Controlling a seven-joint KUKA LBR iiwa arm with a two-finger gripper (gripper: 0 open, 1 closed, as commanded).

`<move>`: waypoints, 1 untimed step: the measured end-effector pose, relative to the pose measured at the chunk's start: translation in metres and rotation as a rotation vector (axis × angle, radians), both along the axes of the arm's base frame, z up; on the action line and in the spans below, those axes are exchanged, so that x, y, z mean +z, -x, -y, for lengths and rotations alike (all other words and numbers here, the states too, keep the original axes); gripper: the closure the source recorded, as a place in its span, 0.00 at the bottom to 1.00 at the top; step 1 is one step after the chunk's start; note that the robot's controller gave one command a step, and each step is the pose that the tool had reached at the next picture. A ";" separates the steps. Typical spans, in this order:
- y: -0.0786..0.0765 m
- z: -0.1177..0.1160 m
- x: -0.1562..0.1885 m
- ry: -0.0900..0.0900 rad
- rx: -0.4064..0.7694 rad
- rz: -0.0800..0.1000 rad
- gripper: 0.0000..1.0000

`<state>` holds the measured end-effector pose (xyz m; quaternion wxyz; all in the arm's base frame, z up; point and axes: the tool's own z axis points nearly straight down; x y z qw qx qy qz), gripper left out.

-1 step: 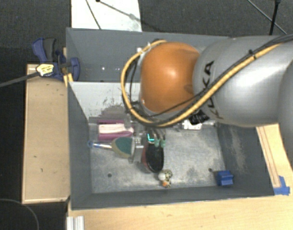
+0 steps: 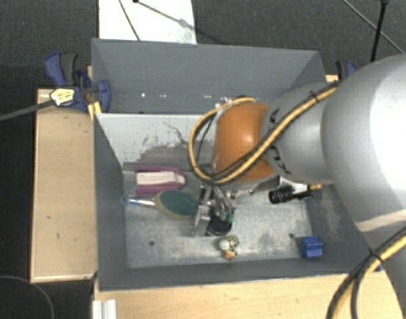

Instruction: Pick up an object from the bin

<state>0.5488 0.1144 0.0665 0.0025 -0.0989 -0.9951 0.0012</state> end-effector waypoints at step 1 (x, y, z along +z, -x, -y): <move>0.037 0.014 0.034 -0.002 -0.223 0.006 0.00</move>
Offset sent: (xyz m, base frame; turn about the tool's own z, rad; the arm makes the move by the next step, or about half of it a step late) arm -0.0371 -0.0140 0.0335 0.2231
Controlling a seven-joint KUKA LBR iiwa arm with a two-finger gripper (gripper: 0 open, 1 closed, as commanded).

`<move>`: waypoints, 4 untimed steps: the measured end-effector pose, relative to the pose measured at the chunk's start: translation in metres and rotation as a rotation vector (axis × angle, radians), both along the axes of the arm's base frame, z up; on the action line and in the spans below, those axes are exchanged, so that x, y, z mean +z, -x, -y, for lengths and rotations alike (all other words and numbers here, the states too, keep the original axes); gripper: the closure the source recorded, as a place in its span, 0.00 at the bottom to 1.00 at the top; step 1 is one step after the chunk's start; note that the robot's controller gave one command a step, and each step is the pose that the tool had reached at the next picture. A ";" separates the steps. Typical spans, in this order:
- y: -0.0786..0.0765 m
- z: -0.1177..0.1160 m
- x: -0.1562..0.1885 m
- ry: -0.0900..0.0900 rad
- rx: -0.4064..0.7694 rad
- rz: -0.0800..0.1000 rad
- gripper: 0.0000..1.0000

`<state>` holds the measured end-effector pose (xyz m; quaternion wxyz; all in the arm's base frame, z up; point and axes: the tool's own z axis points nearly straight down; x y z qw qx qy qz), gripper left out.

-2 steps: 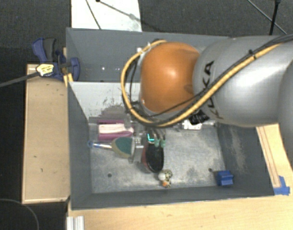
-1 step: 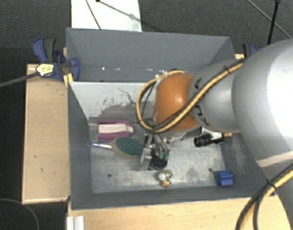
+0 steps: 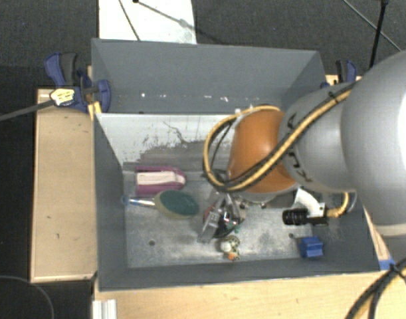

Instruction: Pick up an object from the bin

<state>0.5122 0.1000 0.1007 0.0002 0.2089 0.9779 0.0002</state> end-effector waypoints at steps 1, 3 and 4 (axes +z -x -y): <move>0.012 -0.065 0.006 -0.003 -0.081 0.003 0.00; 0.027 0.039 -0.031 0.001 -0.086 -0.002 0.00; 0.025 0.039 -0.030 0.000 -0.089 0.004 1.00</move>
Offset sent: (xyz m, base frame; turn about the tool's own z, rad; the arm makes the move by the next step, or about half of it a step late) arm -0.0116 0.0615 0.0053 0.0859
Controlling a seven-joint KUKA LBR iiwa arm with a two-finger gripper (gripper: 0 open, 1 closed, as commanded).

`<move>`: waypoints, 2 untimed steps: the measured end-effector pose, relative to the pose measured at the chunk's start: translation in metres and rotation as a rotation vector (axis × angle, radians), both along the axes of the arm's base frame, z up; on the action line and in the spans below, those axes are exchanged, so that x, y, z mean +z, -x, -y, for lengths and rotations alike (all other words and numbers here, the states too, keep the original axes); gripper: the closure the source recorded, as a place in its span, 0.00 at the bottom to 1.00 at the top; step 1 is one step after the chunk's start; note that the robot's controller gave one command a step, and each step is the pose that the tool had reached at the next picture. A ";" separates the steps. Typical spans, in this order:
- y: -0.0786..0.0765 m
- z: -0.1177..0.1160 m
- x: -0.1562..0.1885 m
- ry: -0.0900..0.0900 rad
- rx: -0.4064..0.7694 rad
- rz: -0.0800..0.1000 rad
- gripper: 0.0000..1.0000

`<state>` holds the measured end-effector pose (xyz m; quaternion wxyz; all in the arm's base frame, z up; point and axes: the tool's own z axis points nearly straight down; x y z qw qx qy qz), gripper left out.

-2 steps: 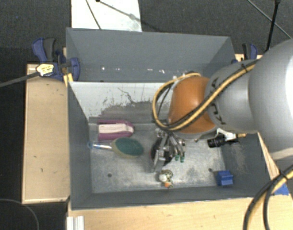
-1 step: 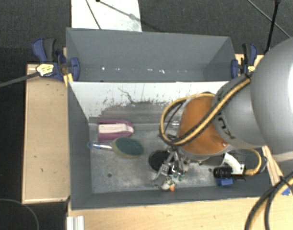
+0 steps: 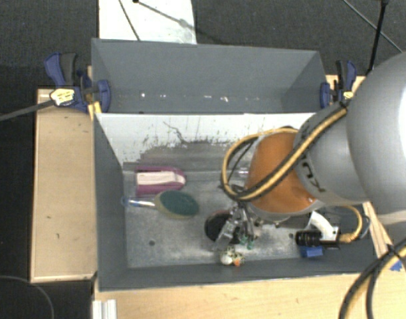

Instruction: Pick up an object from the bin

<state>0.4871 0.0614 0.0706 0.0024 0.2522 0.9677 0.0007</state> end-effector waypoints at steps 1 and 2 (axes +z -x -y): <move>0.000 0.000 0.020 0.000 -0.003 -0.002 1.00; -0.001 0.000 0.054 -0.001 -0.003 -0.001 1.00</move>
Offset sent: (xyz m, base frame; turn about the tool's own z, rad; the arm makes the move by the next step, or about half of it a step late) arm -0.0001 0.0000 0.0195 0.0000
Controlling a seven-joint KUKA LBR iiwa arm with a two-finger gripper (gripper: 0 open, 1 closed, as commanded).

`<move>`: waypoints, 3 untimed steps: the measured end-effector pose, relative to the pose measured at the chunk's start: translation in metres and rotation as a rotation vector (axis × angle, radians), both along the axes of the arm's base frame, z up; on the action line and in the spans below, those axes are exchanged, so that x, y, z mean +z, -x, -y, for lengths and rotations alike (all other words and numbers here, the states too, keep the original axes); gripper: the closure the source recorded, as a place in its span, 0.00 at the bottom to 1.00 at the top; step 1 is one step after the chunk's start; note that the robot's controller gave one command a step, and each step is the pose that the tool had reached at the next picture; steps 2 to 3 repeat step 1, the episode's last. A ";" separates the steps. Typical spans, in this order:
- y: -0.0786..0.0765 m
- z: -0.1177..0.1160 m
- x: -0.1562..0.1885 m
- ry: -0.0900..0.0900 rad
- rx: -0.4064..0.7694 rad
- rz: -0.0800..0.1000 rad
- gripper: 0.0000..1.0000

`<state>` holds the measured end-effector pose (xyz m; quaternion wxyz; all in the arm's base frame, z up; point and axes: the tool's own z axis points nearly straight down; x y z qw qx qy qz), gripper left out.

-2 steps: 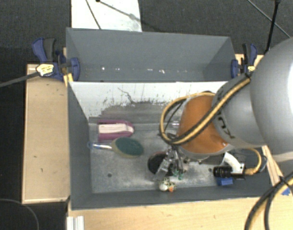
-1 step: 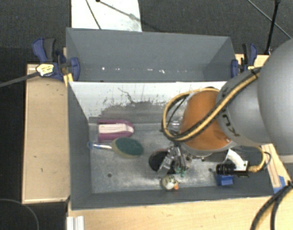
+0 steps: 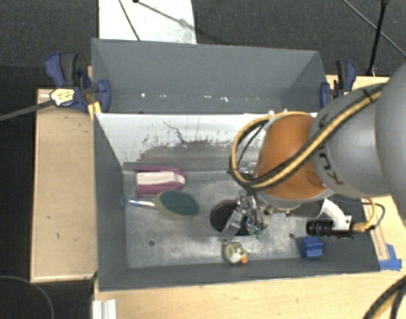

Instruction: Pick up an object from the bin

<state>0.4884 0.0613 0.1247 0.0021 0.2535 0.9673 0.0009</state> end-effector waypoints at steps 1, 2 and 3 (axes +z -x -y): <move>-0.002 0.000 0.073 0.000 0.003 0.003 1.00; -0.002 0.000 0.073 0.000 0.003 0.003 1.00; -0.002 0.000 0.073 0.000 0.003 0.003 1.00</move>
Offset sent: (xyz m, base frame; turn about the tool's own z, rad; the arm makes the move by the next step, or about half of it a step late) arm -0.0002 -0.0001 0.0691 0.0000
